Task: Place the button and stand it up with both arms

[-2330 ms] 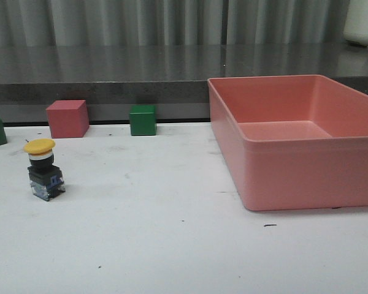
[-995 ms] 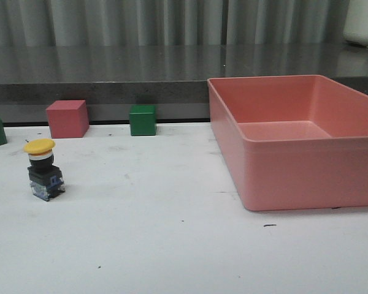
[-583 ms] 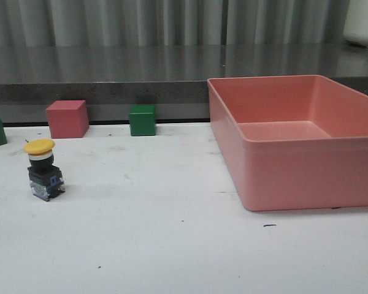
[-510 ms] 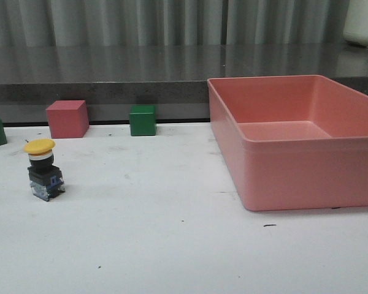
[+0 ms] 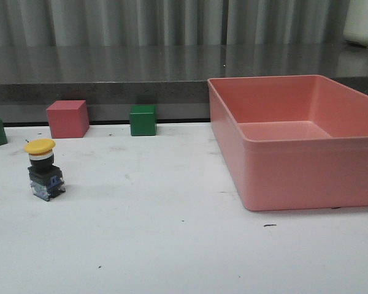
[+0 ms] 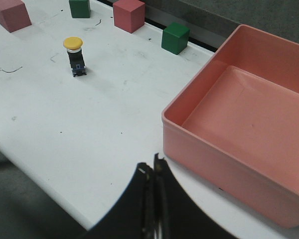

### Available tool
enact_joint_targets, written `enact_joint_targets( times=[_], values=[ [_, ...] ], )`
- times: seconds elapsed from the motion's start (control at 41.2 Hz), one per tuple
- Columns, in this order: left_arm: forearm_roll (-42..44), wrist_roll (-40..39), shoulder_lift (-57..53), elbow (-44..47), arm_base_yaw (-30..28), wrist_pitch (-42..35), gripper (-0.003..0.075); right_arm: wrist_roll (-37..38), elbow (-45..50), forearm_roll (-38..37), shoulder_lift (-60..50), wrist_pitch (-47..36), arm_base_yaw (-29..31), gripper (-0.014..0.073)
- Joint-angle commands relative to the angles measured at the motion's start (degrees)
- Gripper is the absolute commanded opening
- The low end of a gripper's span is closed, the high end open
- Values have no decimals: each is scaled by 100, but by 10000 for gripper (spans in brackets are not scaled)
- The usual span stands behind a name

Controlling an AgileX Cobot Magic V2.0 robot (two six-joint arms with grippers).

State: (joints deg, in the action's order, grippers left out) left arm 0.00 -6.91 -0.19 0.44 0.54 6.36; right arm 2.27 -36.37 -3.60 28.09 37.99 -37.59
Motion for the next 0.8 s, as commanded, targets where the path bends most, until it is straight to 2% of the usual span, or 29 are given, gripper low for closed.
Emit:
enact_joint_targets(
  times=[0.0,0.364,0.485,0.607,0.777],
  values=[
    [0,-50,-141,89,59,-497,-20,-52,-155,-15,6,-416,35,-67],
    [0,-50,-141,89,59,-497,-20,-52,-155,-15,6,-416,35,-67],
    [0,-50,-141,89,59,-497,-20,-52,-100,-15,-117,-651,115,-68],
    [0,-50,-141,89,59,-497,-20,-52,405,-15,-505,-1408,694,-68],
    [0,-50,-131,89,59,-497,-20,-52,1649,-15,-1393,-2558,1746,-68]
  ],
)
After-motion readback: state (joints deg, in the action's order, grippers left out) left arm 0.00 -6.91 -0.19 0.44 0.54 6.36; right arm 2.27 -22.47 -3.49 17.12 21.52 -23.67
